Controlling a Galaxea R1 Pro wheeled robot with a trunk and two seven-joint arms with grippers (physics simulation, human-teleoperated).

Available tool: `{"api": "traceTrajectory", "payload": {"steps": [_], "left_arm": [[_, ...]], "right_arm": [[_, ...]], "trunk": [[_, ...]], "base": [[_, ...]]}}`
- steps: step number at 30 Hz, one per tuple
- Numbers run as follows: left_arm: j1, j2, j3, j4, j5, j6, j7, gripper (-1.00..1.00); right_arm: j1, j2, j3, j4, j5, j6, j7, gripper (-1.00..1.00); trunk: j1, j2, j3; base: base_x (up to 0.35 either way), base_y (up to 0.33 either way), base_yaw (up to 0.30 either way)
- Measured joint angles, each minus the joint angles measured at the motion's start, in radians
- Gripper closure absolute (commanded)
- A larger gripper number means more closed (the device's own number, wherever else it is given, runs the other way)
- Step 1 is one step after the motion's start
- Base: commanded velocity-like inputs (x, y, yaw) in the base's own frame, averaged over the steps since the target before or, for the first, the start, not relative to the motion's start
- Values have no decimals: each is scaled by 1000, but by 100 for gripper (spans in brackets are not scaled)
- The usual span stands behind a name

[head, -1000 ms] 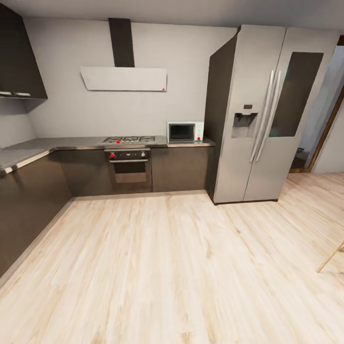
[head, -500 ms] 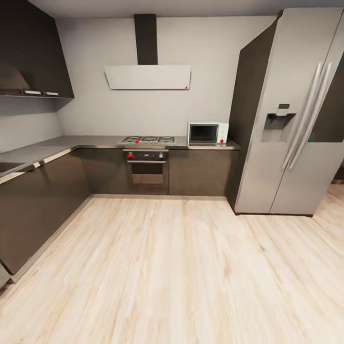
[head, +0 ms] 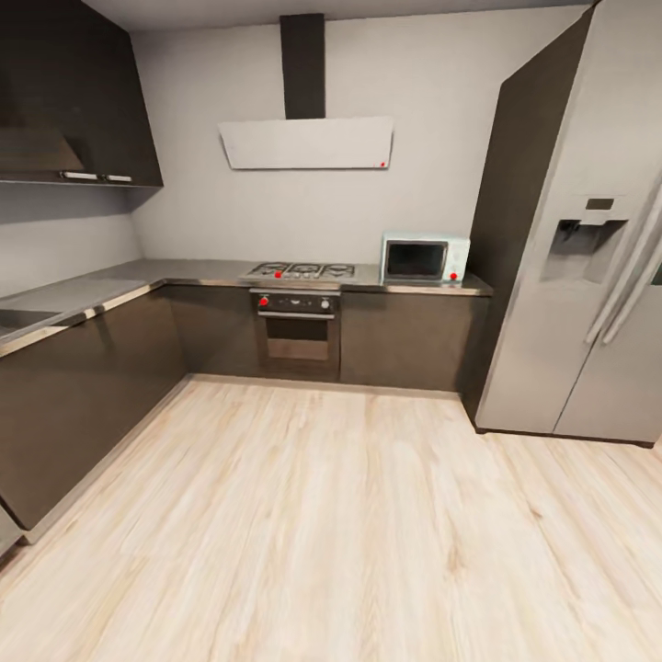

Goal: Pick up the poster from the kitchen countertop and hang it on one of the wall nails in the kitchen.

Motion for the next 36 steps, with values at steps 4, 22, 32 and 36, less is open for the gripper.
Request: {"api": "traceTrajectory", "payload": {"steps": [4,22,32,36], "left_arm": [[0,0,2,0,0,0,0,-100],[0,0,3,-1,0,0,0,-100],[0,0,4,-2,0,0,0,-100],[0,0,30,-2,0,0,0,-100]], "right_arm": [[0,-2,0,0,0,0,1,-100],[0,5,-1,0,-2,-6,-14,-100],[0,12,-1,0,-1,-4,-71,-100],[0,13,-1,0,-1,-4,-71,-100]], "trunk": [[0,0,0],[0,0,-5],[0,0,-9],[0,0,-10]], "base": [[301,-189,5],[301,-190,166],[299,-154,277],[155,-42,278]]}}
